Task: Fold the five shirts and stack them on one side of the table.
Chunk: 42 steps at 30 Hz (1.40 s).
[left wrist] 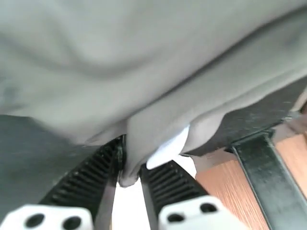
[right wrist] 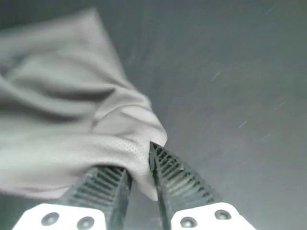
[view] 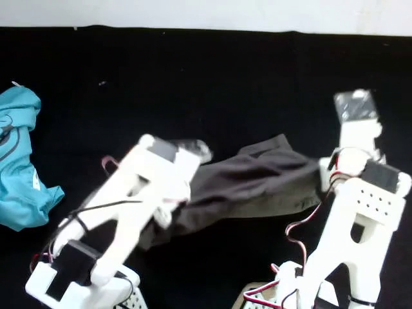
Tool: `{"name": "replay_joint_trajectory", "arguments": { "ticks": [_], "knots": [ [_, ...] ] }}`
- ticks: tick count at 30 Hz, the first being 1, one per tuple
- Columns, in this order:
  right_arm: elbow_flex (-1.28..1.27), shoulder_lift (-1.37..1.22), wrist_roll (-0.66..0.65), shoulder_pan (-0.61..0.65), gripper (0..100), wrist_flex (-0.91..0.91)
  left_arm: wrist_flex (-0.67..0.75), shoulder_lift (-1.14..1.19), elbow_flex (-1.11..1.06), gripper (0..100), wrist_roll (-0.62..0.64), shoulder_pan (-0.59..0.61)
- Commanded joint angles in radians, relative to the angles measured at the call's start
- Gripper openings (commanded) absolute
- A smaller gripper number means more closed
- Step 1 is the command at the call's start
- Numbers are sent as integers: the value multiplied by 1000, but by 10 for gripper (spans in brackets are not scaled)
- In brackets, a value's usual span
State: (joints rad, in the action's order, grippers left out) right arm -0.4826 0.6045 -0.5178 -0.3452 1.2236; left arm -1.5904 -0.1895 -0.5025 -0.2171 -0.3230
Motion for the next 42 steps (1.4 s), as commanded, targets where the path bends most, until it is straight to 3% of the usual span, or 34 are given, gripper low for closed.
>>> {"name": "replay_joint_trajectory", "arguments": {
  "ticks": [1, 6, 14, 23, 32, 36, 42],
  "knots": [
    [263, 15, 35, 8, 6, -24, -153, -30, 341, 8, -173, 114],
    [495, 13, 38, 8, 6, -30, -173, -30, 694, 8, -227, 282],
    [727, 18, 38, 5, 6, -39, -173, -111, 992, 8, -226, 306],
    [928, 18, 40, 4, 6, -39, -167, -357, 1023, 8, -229, 312],
    [1159, 27, 40, 2, 6, -38, -6, -555, 1017, 8, -229, 406],
    [1210, 16, 40, 2, 6, -41, 41, -570, 1015, 8, -229, 427],
    [1118, 16, 40, 2, 6, -193, 87, -570, 952, 8, -229, 427]
  ]
}}
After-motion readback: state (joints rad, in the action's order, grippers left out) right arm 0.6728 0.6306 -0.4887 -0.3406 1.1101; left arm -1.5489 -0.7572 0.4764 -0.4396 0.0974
